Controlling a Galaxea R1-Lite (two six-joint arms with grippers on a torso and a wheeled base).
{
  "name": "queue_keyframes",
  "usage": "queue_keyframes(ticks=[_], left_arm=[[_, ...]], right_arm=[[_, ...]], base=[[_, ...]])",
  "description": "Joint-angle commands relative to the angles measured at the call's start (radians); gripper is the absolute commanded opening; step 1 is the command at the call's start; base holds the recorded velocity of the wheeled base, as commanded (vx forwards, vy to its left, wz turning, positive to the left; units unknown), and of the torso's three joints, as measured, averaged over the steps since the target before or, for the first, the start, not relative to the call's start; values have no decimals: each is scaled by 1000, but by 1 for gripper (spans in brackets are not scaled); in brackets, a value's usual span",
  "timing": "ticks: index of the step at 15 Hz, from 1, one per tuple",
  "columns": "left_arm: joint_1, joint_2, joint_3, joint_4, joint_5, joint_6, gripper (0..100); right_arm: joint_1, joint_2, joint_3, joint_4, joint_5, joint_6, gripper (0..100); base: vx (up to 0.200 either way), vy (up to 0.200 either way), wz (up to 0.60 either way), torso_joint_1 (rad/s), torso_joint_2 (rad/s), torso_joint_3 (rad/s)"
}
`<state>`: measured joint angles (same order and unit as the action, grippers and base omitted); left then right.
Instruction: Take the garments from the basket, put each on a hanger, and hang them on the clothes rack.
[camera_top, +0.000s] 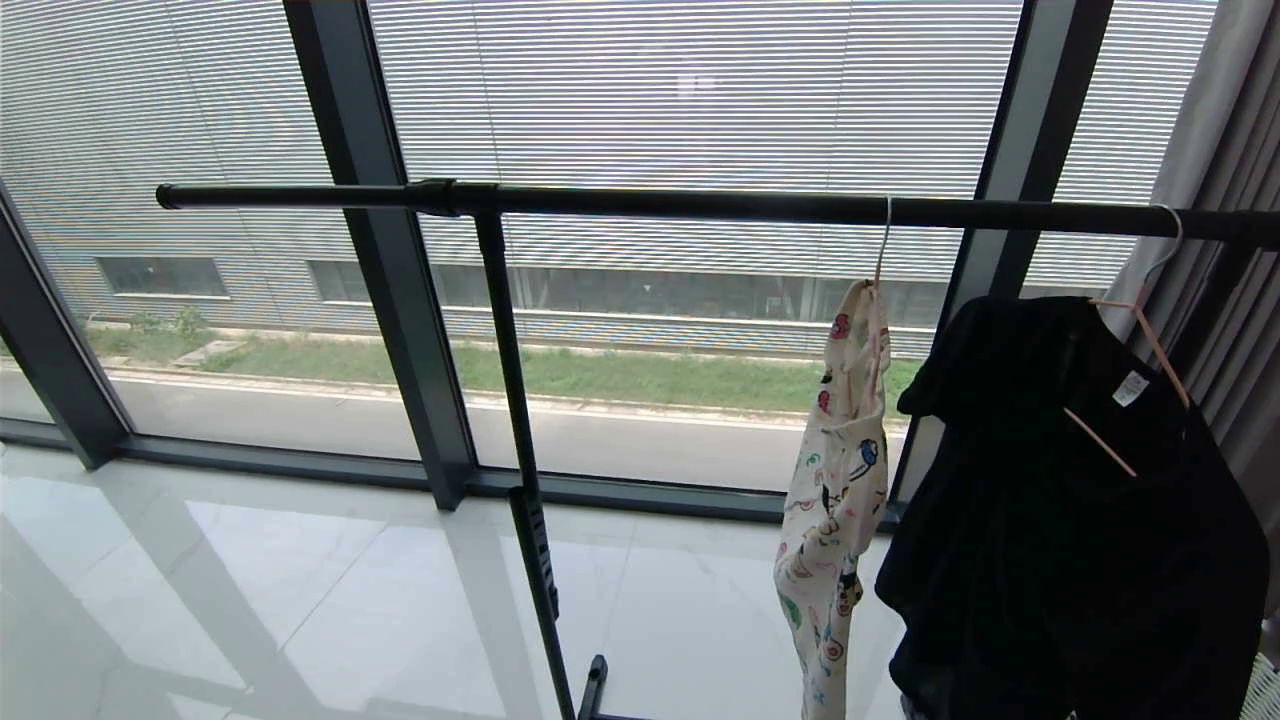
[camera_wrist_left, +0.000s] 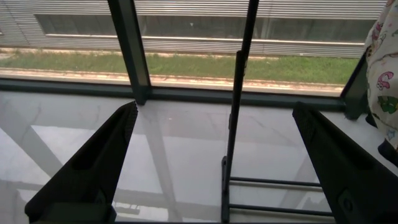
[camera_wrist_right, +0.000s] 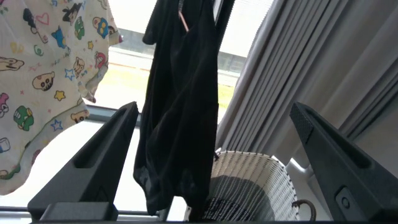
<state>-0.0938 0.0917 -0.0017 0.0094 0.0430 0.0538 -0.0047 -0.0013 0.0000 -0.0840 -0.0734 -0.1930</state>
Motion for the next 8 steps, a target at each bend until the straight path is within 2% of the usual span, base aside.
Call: queue_keyframes(ticks=[1, 5, 6, 7, 8], left_arm=[[0, 2, 0, 0, 2, -2, 100], [5, 3, 0, 1, 0, -9, 100], [123, -6, 0, 4, 0, -8, 100], [143, -15, 0, 1, 0, -12, 100], [120, -32, 0, 3, 0, -8, 100]], right_arm=[[0, 3, 0, 0, 0, 0, 100], [0, 3, 0, 0, 0, 1, 100], [0, 3, 0, 0, -2, 1, 100], [0, 3, 0, 0, -2, 3, 100], [0, 3, 0, 0, -2, 3, 100]], base=[[0, 0, 0, 0, 0, 0], [0, 0, 0, 0, 0, 0], [0, 0, 0, 0, 0, 0], [0, 0, 0, 0, 0, 0], [0, 0, 0, 0, 0, 0]])
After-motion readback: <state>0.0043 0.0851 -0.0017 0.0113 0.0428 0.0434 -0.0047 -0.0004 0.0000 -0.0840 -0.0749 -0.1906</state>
